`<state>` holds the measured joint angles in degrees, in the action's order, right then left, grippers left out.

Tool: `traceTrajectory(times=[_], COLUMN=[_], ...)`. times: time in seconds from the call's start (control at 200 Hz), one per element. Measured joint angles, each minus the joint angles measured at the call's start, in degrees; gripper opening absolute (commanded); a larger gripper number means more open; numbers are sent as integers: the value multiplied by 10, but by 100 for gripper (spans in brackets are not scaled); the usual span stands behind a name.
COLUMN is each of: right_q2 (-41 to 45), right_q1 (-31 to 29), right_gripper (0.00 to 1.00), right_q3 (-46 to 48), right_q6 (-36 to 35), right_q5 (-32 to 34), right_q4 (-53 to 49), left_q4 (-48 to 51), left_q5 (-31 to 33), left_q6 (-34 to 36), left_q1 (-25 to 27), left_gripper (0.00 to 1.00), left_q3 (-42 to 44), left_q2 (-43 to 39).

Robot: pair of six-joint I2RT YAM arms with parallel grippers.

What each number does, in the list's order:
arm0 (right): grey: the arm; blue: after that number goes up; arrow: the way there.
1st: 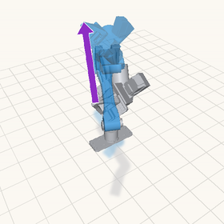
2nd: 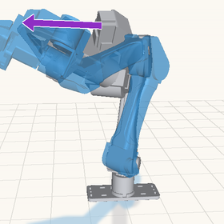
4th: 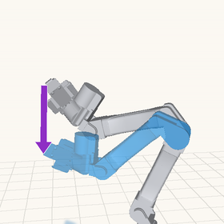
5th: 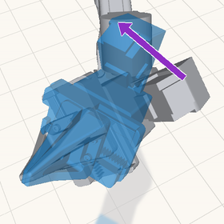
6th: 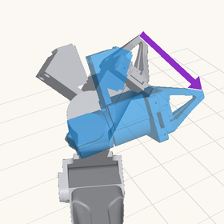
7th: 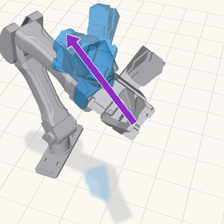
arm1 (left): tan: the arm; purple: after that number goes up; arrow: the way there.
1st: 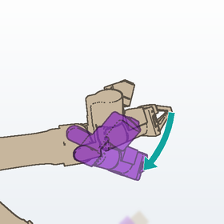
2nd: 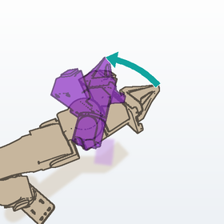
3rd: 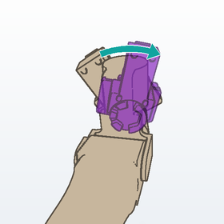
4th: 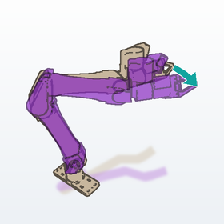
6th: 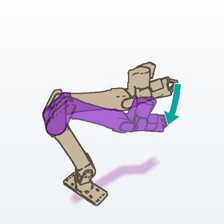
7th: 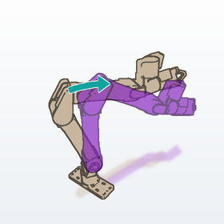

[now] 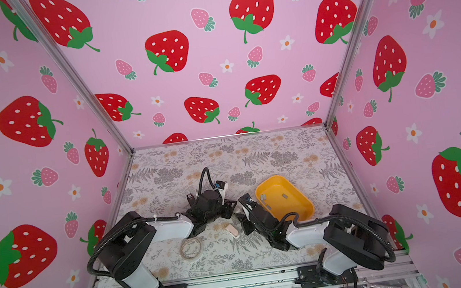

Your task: Load the staples into the stapler

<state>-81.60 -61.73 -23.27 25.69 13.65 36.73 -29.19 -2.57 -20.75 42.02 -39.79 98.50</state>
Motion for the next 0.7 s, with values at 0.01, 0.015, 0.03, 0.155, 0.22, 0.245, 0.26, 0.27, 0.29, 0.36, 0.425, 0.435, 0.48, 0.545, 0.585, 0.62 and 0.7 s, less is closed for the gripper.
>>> traceTrajectory(times=[0.01,0.015,0.03,0.155,0.22,0.245,0.26,0.27,0.29,0.36,0.425,0.435,0.48,0.545,0.585,0.62,0.7], right_q2=[2,2,5,15,12,10,7,5,1,-16,-32,-35,-46,-61,-68,-75,-85], right_q1=[0,0,0,0,0,0,1,1,1,3,4,5,6,8,9,10,12], right_gripper=[36,36,35,32,30,29,29,29,28,27,26,26,25,24,24,24,24], right_q3=[0,0,0,0,-1,-3,-4,-5,-8,-19,-29,-31,-36,-41,-43,-44,-45], right_q6=[0,0,0,-1,-1,0,0,0,0,0,0,0,0,0,0,0,1], right_q5=[0,0,0,3,5,5,6,6,7,9,10,11,12,14,14,15,15], right_q4=[0,0,-1,-3,-6,-7,-8,-9,-9,-9,-9,-8,-9,-9,-9,-8,-6], left_q4=[-1,-1,-2,-10,-10,-10,-10,-10,-10,-11,-13,-14,-15,-18,-20,-23,-28], left_q5=[0,0,0,2,6,7,8,8,10,16,22,22,25,29,31,33,36], left_q6=[0,0,0,0,0,0,0,0,1,2,3,4,5,7,7,7,7], left_q1=[0,0,1,6,10,11,12,12,14,18,23,23,25,27,28,28,29], left_gripper=[37,36,37,37,37,37,37,37,37,37,37,37,37,37,37,37,37], left_q3=[0,0,0,5,9,10,10,10,10,10,12,12,13,16,18,19,24], left_q2=[0,0,0,0,0,0,0,0,0,0,0,0,0,0,0,0,0])
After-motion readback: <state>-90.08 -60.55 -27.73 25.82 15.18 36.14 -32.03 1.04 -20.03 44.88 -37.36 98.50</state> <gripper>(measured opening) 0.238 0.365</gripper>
